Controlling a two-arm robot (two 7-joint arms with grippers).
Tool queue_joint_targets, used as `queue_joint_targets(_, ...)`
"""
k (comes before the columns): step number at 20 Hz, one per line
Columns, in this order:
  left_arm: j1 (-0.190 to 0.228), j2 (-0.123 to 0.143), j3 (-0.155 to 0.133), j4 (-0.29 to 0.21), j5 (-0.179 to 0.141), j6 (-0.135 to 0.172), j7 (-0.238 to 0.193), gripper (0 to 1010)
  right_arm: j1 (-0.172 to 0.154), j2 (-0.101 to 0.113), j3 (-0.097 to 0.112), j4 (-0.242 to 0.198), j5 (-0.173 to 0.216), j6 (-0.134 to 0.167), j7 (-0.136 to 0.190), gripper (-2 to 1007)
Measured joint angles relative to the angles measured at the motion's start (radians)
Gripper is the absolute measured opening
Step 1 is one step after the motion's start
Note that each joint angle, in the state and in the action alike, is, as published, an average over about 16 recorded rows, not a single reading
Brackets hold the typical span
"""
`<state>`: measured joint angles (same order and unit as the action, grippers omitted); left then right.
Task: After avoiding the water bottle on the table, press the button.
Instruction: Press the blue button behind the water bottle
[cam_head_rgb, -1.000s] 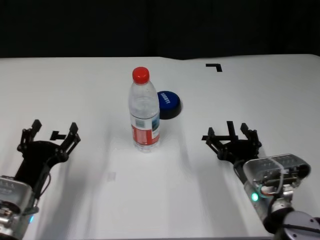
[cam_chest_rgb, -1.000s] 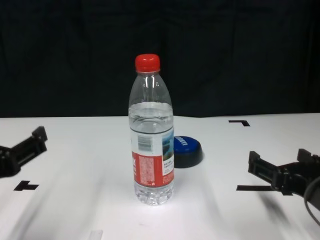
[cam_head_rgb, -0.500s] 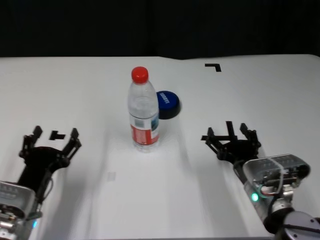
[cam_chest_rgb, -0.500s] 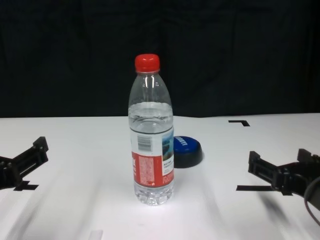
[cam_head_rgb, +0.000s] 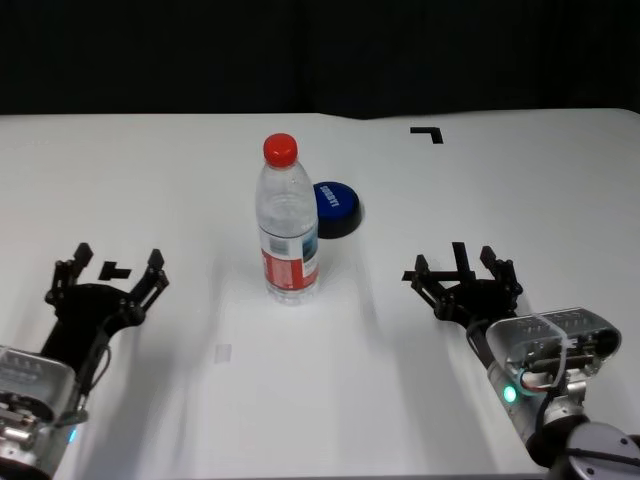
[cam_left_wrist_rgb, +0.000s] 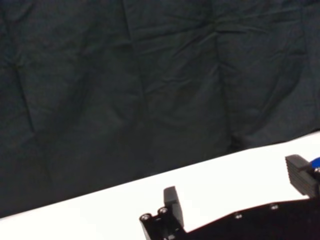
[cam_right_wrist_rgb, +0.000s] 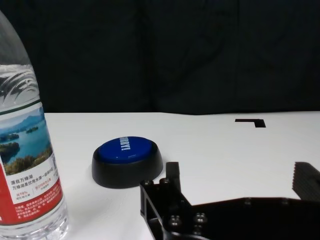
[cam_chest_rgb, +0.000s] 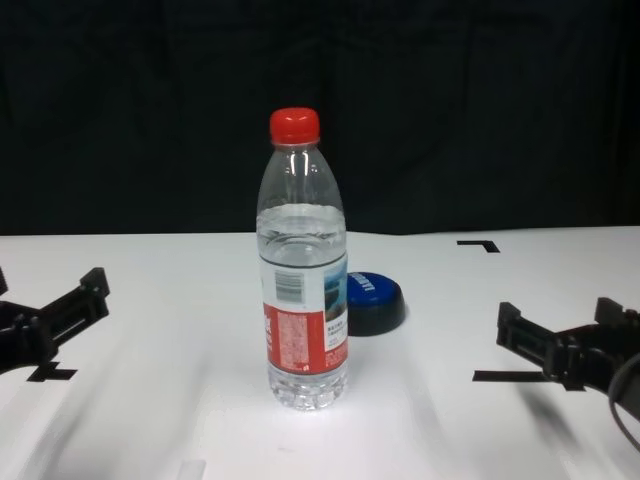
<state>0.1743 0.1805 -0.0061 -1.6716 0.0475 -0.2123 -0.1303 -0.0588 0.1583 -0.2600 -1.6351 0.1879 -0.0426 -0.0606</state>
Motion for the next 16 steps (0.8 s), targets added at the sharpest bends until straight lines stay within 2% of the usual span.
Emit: queue_joint_targets(16, -0.122, 0.042, 0.025, 0.091, 0.004, 0.023, -0.034, 1003, 0.000, 0.000, 0.000, 0.000, 0.000, 0.000, 0.000, 1003)
